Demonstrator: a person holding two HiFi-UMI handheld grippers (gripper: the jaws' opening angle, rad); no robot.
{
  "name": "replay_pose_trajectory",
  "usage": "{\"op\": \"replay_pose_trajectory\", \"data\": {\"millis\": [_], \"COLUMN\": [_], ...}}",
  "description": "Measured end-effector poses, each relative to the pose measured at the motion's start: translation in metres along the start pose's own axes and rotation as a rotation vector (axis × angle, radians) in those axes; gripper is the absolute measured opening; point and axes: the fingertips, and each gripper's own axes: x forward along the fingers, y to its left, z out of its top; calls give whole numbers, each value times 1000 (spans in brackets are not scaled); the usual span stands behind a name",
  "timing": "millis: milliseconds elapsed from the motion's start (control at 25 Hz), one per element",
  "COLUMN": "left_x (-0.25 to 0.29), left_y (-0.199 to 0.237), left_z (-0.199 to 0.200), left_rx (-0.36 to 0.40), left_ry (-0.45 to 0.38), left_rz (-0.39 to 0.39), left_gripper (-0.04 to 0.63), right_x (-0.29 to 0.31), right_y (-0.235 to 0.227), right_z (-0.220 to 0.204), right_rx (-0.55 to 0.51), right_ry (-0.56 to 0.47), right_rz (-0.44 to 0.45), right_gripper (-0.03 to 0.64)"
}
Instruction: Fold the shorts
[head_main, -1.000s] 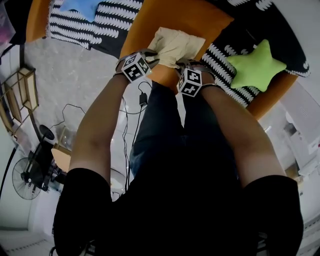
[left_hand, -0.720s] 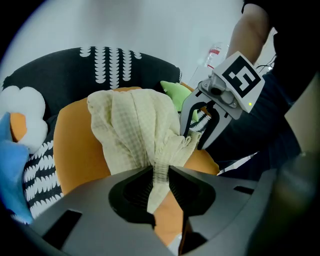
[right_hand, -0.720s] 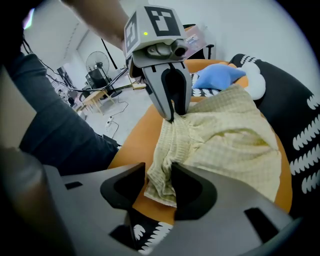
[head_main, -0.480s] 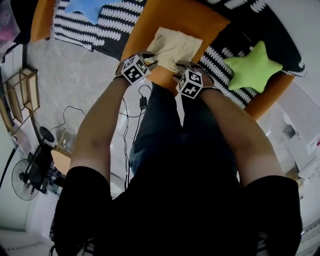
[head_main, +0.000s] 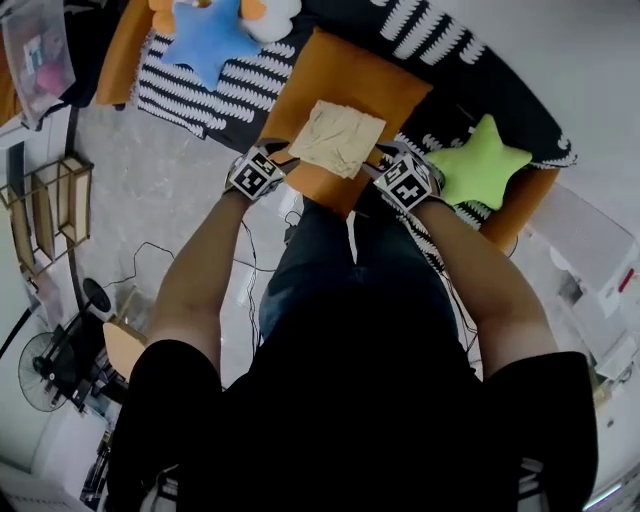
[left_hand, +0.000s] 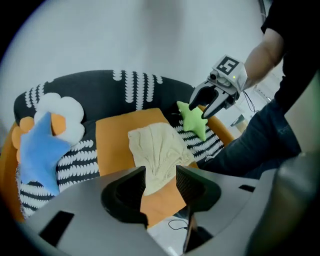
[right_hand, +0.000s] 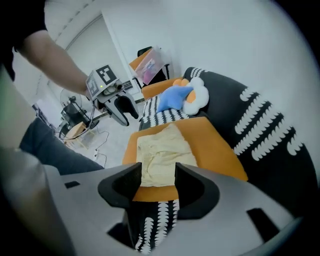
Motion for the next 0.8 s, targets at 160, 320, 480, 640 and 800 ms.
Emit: {"op": "replay_pose_trajectory", "data": {"millis": [160,320,480,640,800], "left_x": [-39,-79,-122,-156,-187], "left_y": [-6,-12,-21,-35,-51], "left_z": [42,78,112,140,162], "left_rx": [-67,-88,-132,-203,-228], "left_ry": [-94,-167,-272,-368,-447], "left_rz": [36,74,113,143,187], "left_gripper": [207,207,206,206,204], "right_x": [-46,-90,-133,-178,-221], "right_y": [-15,-25,-39,-52,-54], "right_z": [16,38,62,86,110], "right_rx": [32,58,94,129,128], "right_ry": [-42,-114,-204,-294,-367], "right_rz": [-33,-64,-99,-120,-107], "right_gripper": [212,203,192,183,181]}}
